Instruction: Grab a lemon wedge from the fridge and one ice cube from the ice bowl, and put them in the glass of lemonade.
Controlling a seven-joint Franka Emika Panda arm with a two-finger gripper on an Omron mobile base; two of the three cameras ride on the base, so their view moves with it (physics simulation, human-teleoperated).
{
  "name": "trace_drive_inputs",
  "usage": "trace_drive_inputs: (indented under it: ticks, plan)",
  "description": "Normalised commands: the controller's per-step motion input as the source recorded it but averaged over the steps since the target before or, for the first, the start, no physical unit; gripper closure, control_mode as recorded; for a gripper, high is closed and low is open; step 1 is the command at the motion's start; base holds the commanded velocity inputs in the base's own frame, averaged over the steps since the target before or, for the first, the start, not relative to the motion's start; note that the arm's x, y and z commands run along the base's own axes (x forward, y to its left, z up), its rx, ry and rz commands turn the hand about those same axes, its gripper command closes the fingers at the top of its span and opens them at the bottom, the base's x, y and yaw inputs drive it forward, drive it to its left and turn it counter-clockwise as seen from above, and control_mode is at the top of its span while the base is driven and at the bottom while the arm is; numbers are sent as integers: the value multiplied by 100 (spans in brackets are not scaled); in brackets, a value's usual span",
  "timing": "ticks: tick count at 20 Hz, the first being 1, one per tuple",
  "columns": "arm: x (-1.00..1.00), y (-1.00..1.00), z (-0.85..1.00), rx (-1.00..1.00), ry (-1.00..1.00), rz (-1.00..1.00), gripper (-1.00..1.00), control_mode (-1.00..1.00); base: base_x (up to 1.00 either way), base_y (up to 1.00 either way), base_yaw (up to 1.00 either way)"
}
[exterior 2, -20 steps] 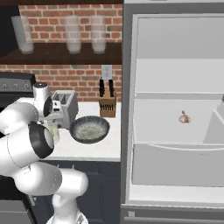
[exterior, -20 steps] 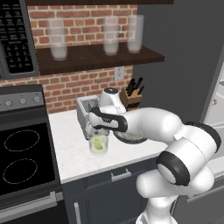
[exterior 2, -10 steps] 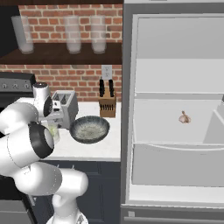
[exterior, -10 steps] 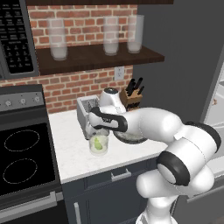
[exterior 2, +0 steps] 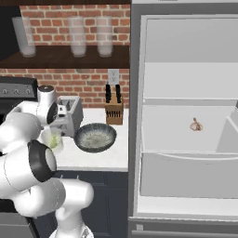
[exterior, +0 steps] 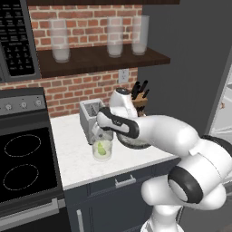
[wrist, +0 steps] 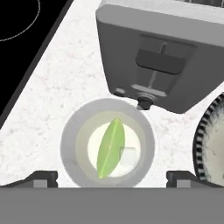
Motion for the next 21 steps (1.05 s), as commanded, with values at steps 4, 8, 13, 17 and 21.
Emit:
trace_drive_inputs:
  ticks: [4,8,13,17,21]
  plan:
    - [-37,-24,9,9,-10,-1,-100,-100,0,0,0]
    - [-29,-14,1,5,-8,-1,-100,-100,0,0,0]
    - [-7,-22,0,4,-1,0,-100,-100,0,0,0]
    - [-4,-65,0,8,0,-2,-100,-100,0,0,0]
    - [-2,-76,26,5,-6,-12,-100,-100,0,0,0]
